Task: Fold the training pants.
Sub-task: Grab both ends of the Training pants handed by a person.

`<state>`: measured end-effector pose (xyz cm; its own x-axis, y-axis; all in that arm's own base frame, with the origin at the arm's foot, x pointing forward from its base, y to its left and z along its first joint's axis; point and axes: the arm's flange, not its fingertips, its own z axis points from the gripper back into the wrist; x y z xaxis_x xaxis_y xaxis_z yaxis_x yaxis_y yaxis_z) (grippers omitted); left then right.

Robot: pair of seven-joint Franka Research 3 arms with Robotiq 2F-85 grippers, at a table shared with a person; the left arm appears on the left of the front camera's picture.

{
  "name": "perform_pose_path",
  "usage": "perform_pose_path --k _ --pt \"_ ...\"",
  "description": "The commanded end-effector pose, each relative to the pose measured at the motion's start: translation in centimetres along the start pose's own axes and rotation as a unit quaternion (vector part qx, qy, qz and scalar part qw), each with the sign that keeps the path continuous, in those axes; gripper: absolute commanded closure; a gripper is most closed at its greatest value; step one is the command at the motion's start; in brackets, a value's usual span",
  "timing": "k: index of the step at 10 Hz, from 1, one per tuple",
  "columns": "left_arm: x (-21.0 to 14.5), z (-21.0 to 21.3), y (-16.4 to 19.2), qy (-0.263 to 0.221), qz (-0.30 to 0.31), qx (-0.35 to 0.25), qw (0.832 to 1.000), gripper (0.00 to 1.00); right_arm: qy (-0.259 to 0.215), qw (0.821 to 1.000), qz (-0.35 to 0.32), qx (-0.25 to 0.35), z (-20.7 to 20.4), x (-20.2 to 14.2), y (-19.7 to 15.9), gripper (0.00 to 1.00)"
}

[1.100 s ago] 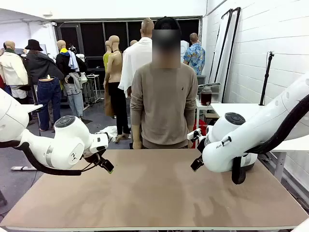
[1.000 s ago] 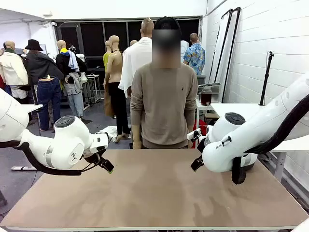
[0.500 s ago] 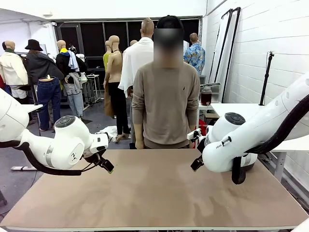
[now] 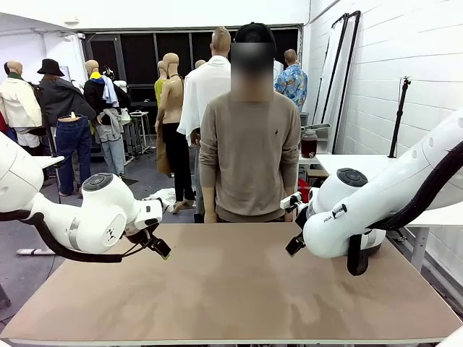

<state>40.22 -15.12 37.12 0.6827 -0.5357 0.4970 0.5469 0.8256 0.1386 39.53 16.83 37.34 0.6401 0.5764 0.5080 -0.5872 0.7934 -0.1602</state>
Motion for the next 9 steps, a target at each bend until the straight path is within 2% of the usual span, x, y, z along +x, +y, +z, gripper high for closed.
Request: perform_pose_path --k 1,6,9 --pt "0.0 0.0 0.1 0.000 0.001 0.000 1.000 0.00 0.000 1.000 0.000 0.000 0.0 0.0 0.0 0.00" --pt "0.0 0.0 0.0 0.000 0.000 0.000 1.000 0.00 0.001 1.000 -0.006 -0.003 0.5 0.6 -0.1 0.00" --pt "1.4 4.9 0.4 -0.002 0.012 0.014 1.000 0.00 -0.024 1.000 -0.019 0.006 5.3 2.5 -0.6 0.00"
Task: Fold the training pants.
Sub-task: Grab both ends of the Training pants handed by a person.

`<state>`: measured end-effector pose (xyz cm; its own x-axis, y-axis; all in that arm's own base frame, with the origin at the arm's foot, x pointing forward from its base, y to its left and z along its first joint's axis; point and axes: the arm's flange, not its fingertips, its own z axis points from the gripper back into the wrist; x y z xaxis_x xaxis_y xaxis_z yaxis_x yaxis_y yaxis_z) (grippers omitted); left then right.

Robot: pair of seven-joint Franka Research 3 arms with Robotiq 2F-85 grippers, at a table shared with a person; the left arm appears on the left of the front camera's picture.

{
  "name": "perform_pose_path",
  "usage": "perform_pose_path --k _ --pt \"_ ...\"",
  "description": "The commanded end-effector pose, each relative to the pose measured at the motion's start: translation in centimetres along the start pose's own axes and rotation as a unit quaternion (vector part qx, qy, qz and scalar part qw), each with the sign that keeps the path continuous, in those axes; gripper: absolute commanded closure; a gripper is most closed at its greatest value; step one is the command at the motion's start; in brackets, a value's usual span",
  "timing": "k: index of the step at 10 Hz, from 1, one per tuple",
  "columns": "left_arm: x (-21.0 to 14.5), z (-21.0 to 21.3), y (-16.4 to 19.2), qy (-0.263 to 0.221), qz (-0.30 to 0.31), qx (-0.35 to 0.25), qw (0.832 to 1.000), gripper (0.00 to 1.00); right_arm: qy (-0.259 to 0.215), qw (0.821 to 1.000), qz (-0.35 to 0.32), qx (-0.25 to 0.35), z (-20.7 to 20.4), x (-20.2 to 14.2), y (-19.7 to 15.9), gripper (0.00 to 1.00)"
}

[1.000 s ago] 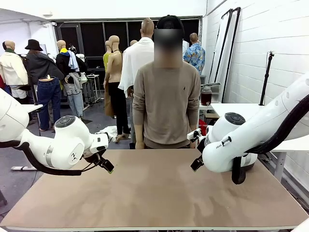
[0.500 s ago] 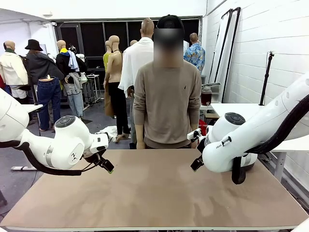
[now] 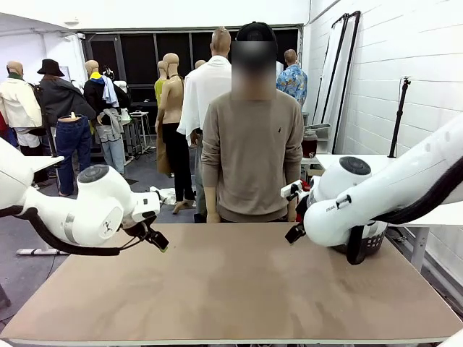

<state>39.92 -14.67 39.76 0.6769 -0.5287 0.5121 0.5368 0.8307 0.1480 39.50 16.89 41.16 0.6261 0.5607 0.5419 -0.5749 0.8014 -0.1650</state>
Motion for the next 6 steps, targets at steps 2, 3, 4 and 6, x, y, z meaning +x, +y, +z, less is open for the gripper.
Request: perform_pose_path --k 2,3,4,6 --pt "1.8 6.1 -0.4 0.002 0.013 0.002 1.000 0.00 -0.007 1.000 -0.003 0.020 5.4 1.3 0.1 0.00" --pt "2.8 7.8 -0.4 -0.003 0.004 0.006 1.000 0.00 -0.015 0.999 0.009 0.029 6.8 2.0 0.3 0.00" --pt "3.5 9.3 -0.4 -0.007 -0.006 0.012 1.000 0.00 -0.027 0.999 0.018 0.037 8.4 2.6 0.4 0.00" --pt "4.3 12.1 -0.8 -0.020 -0.014 0.023 0.999 0.00 -0.042 0.998 0.037 0.037 11.5 3.0 1.0 0.00"
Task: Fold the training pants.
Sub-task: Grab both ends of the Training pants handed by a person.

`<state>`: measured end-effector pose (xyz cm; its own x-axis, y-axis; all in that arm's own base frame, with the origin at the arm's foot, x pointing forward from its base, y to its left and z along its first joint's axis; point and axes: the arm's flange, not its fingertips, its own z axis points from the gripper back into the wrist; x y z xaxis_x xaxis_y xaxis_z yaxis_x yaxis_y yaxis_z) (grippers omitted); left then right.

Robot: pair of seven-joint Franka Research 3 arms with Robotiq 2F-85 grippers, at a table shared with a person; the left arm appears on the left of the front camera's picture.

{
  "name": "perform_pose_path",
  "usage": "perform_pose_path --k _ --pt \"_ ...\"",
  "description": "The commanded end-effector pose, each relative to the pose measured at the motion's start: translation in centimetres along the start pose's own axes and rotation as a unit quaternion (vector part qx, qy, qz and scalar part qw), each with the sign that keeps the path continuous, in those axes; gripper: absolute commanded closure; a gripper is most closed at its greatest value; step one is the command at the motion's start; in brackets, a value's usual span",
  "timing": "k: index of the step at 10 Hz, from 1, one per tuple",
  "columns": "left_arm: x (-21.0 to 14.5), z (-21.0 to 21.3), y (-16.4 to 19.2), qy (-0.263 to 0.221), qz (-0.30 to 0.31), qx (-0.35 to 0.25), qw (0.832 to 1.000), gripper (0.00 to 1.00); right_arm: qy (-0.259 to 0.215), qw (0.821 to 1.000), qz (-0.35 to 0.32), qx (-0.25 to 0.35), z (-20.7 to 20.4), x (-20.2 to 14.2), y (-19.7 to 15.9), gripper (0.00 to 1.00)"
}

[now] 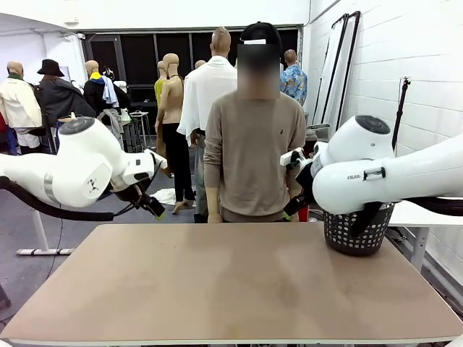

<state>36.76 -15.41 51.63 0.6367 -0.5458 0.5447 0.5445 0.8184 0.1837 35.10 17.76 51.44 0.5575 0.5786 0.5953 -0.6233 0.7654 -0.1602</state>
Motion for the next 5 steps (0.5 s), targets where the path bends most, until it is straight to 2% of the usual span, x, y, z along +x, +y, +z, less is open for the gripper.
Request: perform_pose_path --k 1,4,5 --pt "0.1 1.8 -0.3 -0.001 -0.004 0.020 1.000 0.00 -0.013 1.000 0.023 0.015 2.0 -0.2 -0.3 0.00" --pt "0.2 3.0 -1.0 -0.008 -0.007 0.014 1.000 0.00 -0.018 0.999 0.024 0.026 3.0 -0.5 -0.2 0.00" --pt "0.0 3.0 -0.5 -0.022 -0.032 -0.008 0.999 0.00 -0.037 0.998 0.029 0.049 3.1 -0.7 -1.0 0.00"
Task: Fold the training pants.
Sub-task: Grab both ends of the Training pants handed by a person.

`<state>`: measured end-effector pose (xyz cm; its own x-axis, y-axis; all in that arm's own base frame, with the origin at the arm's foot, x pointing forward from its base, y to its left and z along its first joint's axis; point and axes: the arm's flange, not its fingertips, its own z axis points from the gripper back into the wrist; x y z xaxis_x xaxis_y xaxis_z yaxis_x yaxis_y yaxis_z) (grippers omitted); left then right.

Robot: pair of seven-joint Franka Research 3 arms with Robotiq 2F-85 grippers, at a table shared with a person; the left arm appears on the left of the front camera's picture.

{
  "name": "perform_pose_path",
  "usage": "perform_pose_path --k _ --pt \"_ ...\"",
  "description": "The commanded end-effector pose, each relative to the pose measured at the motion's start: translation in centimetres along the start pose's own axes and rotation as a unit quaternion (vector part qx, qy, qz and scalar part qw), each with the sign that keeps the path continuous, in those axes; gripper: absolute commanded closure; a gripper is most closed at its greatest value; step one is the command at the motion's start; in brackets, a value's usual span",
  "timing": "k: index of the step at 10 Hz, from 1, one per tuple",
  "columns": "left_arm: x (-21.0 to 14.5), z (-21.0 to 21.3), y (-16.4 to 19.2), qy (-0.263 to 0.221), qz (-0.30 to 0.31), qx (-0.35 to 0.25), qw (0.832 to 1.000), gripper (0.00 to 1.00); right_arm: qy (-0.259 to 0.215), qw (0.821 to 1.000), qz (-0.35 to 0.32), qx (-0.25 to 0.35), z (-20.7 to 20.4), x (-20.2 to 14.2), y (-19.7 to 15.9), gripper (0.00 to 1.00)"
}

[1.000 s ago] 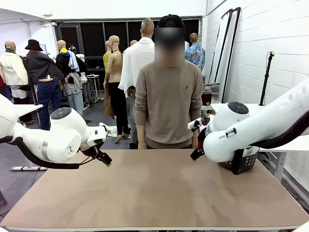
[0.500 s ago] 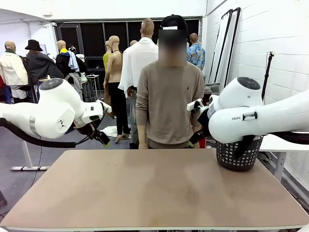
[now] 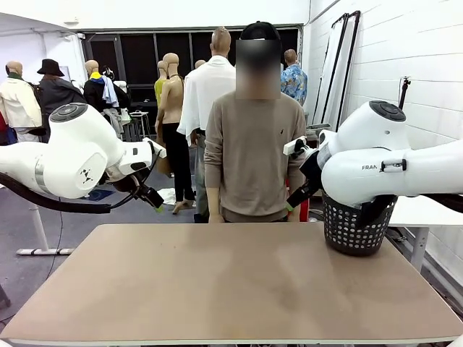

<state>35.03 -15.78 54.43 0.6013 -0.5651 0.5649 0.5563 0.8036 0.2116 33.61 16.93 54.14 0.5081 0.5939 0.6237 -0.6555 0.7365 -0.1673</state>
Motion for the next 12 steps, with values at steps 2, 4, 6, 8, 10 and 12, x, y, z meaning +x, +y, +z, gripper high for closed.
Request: perform_pose_path --k 2,4,6,8,10,12 --pt "-1.2 0.1 0.8 -0.038 -0.050 -0.044 0.997 0.00 -0.036 0.997 0.021 0.066 0.8 -1.5 -1.9 0.00" --pt "-1.9 0.5 1.3 -0.057 -0.097 -0.079 0.991 0.00 -0.045 0.994 0.050 0.090 1.1 -1.8 -2.7 0.00" --pt "-2.3 0.7 1.6 -0.053 -0.150 -0.098 0.982 0.00 -0.049 0.989 0.093 0.105 1.1 -2.0 -3.3 0.00" --pt "-2.6 1.2 1.7 -0.066 -0.160 -0.140 0.975 0.00 -0.046 0.986 0.120 0.107 1.4 -2.3 -3.6 0.00" --pt "-2.8 1.3 1.6 -0.077 -0.183 -0.164 0.966 0.00 -0.046 0.981 0.145 0.119 1.6 -2.4 -3.9 0.00" --pt "-2.9 1.4 1.2 -0.080 -0.212 -0.190 0.955 0.00 -0.047 0.977 0.163 0.128 1.6 -2.5 -3.9 0.00"
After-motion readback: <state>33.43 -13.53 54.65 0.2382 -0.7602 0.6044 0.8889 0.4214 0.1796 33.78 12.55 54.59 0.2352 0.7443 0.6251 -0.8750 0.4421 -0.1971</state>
